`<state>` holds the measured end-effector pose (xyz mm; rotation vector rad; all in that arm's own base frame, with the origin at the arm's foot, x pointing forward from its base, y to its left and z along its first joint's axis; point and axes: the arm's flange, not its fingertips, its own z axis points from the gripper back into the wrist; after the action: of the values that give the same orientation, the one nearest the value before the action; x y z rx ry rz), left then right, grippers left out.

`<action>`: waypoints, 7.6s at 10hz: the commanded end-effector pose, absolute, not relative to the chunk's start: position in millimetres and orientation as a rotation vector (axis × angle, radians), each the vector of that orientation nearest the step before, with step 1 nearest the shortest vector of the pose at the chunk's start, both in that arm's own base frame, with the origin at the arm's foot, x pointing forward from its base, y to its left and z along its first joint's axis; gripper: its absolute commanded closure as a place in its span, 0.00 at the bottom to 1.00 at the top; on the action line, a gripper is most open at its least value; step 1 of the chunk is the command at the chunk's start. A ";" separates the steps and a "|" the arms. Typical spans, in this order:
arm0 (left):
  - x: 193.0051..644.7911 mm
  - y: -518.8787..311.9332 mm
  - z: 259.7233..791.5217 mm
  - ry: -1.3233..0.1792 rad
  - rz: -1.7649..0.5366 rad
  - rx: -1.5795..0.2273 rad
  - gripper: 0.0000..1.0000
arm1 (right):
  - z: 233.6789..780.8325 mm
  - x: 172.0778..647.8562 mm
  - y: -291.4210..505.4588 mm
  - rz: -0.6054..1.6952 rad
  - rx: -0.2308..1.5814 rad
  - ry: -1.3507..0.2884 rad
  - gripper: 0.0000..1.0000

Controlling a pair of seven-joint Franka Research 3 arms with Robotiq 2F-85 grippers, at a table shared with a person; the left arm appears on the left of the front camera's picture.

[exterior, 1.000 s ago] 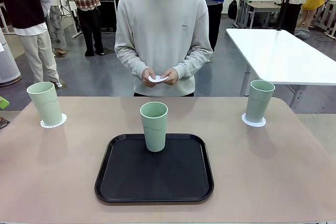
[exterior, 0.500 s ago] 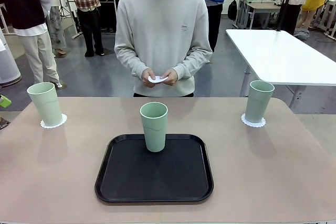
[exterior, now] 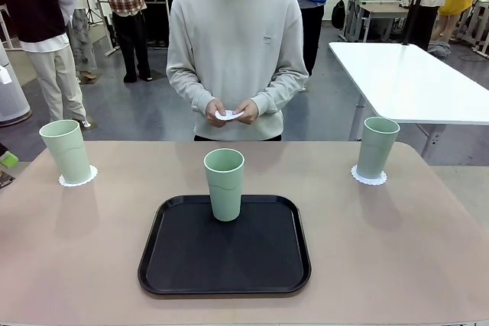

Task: Place coasters on the table and set cups on them.
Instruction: Take one Reusable plastic cup from the Flat Tray and place it on a coaster set by the human.

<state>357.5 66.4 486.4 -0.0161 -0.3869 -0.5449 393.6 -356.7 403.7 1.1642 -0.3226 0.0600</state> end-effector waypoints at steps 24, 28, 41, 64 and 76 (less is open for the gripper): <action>335.1 322.7 415.7 -0.452 -0.276 -1.291 0.00 | 405.2 393.3 -357.1 0.067 1.169 -0.319 0.00; 334.1 316.1 430.1 -0.504 -0.176 -1.199 0.00 | 405.2 393.3 -357.1 0.067 1.169 -0.319 0.00; 336.2 326.4 430.6 -0.495 -0.193 -1.185 0.00 | 405.2 393.3 -357.1 0.067 1.169 -0.319 0.00; 336.2 326.4 430.6 -0.495 -0.193 -1.185 0.00 | 405.2 393.3 -357.1 0.067 1.169 -0.319 0.00; 336.2 326.4 430.6 -0.495 -0.193 -1.185 0.00 | 482.8 424.3 85.1 1.239 0.274 -0.409 0.00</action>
<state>338.3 325.6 427.9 -1.1792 -0.4925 -0.1905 428.8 85.5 518.3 0.2663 -0.3510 1.2144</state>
